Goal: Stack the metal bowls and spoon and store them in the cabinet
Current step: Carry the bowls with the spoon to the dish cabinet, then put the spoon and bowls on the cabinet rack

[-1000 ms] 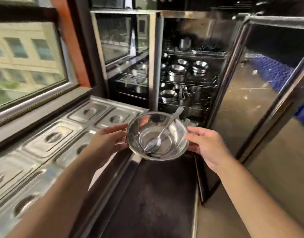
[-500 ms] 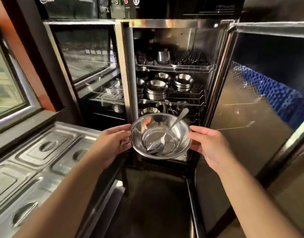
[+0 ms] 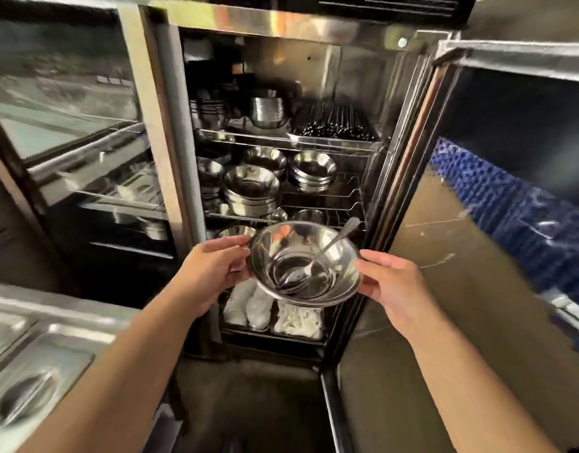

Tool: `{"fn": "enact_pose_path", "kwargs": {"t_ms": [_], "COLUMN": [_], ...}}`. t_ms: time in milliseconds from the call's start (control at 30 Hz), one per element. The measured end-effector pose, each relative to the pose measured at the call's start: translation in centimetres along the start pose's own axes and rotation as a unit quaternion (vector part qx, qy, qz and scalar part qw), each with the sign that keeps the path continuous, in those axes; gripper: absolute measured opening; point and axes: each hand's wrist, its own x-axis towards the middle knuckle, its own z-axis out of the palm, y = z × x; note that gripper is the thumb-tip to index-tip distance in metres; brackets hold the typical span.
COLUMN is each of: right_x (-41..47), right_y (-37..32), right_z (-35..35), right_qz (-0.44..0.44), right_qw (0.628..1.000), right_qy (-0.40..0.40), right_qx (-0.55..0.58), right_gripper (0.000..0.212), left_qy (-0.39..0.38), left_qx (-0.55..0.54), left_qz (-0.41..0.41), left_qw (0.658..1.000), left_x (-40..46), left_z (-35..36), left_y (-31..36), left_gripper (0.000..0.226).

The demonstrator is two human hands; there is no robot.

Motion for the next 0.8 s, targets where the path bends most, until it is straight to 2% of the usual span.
{"fn": "enact_pose_path", "kwargs": {"t_ms": [267, 567, 700, 800], "right_x": [15.2, 27.5, 31.5, 33.5], "right_y": [-1.2, -0.5, 0.4, 0.8], "right_z": [2.4, 3.3, 2.8, 2.9], "right_qz": [-0.001, 0.039, 0.059, 0.069], "right_qw": [0.994, 0.975, 0.969, 0.968], "right_qy": [0.106, 0.201, 0.212, 0.188], "right_qx": [-0.028, -0.083, -0.114, -0.153], "right_gripper": [0.029, 0.035, 0.046, 0.06], "left_qy": [-0.082, -0.131, -0.181, -0.182], "left_qx": [0.01, 0.052, 0.114, 0.188], "left_qz": [-0.035, -0.074, -0.061, -0.035], "left_qw": [0.996, 0.987, 0.975, 0.965], "left_x": [19.7, 31.9, 34.8, 36.7], "left_z": [2.7, 7.1, 8.1, 8.9], "left_y": [0.9, 1.7, -0.3, -1.8], "left_gripper": [0.025, 0.014, 0.036, 0.07]}}
